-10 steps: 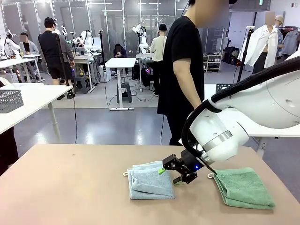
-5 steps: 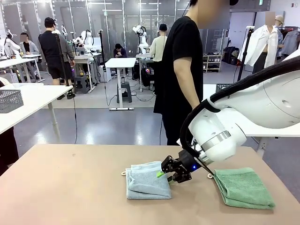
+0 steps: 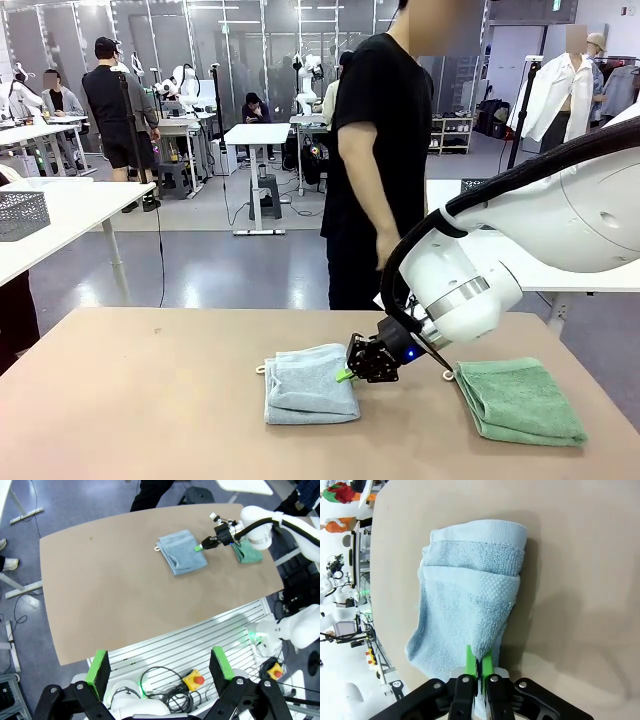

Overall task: Fold the towels and place them in the basket.
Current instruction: Stack the folded Towel with hook on the right side of the table.

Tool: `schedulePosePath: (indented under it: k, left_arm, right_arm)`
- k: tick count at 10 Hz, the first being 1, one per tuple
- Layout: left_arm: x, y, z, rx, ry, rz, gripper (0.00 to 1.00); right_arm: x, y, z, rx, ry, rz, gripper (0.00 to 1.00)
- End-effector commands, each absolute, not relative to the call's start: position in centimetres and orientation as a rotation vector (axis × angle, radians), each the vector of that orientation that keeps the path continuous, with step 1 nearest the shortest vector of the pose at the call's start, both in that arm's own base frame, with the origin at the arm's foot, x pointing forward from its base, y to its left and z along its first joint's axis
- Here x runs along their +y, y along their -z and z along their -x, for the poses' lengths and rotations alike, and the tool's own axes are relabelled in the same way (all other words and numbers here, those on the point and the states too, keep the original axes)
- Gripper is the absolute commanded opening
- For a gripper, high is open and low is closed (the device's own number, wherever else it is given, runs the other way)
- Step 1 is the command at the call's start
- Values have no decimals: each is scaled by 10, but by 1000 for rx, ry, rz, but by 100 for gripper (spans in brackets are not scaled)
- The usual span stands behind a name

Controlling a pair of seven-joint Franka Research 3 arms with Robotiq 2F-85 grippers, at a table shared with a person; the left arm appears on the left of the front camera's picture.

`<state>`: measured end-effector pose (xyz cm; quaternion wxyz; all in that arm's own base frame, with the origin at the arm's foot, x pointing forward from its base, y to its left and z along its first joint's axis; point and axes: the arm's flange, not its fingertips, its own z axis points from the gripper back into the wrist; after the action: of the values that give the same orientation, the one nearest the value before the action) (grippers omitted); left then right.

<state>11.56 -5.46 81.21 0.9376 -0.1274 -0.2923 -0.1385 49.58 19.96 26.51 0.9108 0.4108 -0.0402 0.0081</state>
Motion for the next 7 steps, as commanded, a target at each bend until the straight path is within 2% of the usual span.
schedulePosePath:
  k: [1,7]
  left_arm:
    - [-55,-815,-107,-611,283,261,100]
    - [-55,-815,-107,-611,283,261,100]
  right_arm:
    - [206,-268,-498,-79,8,-848,0]
    - [201,-265,-495,-81,-17,-848,0]
